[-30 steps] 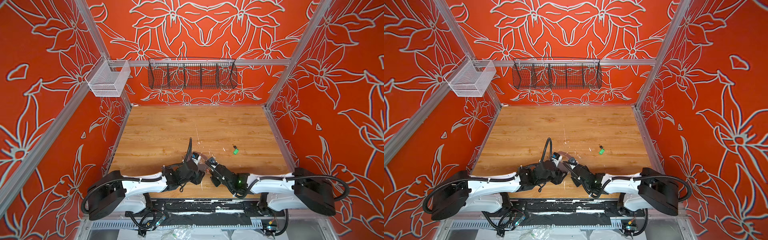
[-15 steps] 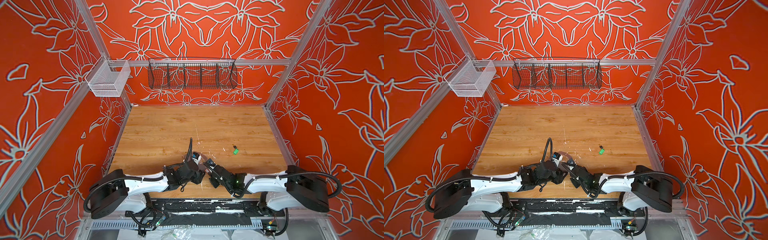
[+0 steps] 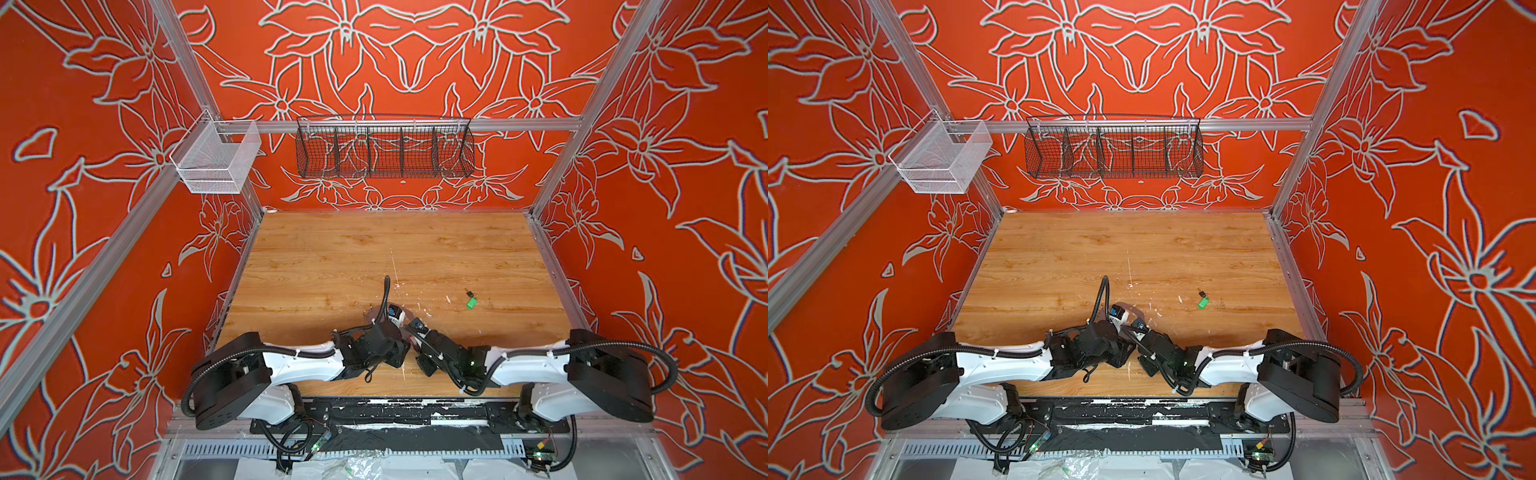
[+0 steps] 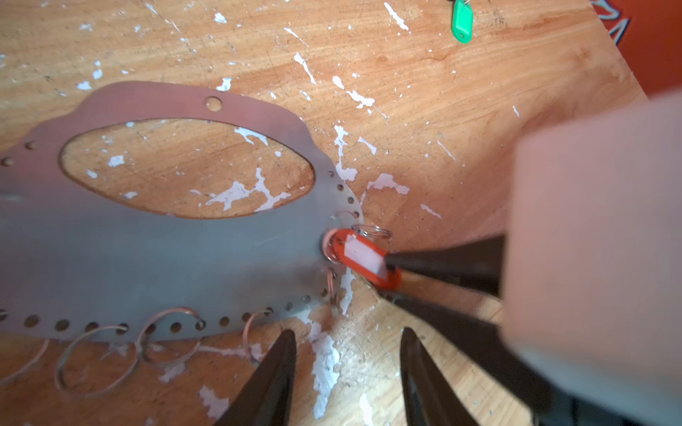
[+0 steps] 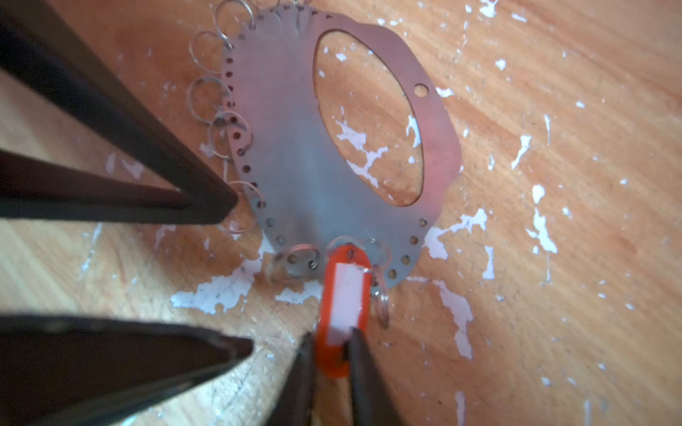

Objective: Attach keys to a key ring
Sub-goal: Move the keyring to the center of the table.

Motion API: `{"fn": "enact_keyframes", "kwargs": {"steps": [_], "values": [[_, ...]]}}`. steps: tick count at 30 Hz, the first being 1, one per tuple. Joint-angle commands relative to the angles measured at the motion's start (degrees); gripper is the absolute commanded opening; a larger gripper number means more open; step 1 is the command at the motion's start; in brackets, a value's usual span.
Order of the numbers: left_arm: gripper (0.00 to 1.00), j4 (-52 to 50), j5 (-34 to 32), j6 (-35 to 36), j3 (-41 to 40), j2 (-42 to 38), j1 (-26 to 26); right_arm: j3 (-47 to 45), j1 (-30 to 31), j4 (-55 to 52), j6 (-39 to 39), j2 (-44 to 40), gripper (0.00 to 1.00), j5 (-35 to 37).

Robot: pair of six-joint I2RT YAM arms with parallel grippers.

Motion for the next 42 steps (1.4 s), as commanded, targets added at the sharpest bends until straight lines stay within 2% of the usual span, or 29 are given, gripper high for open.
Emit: {"fn": "enact_keyframes", "kwargs": {"steps": [1,6,21,35,39,42], "values": [[0.45,0.99,-1.32,-0.08,1.29,1.29,-0.29,-0.6,0.22,-2.63,1.2,0.34,0.05,1.43],[0.43,1.29,-1.71,-0.18,1.5,2.65,-0.31,-0.91,0.19,-1.97,1.83,-0.02,0.0,1.74],[0.36,1.51,-7.71,-2.38,-0.57,2.72,-0.31,-2.55,0.18,-3.49,5.11,-4.92,0.0,5.3],[0.34,4.59,-6.8,-1.49,-1.48,1.45,-0.3,-0.46,0.09,-12.29,7.88,-7.05,0.0,11.51],[0.35,4.39,-7.03,3.14,-1.45,0.04,-0.3,0.47,0.07,-15.87,9.01,-8.12,0.0,15.57],[0.37,5.3,-5.93,13.44,-1.21,-1.56,-0.3,0.52,0.09,-16.74,9.14,-8.67,0.0,17.37]]}}
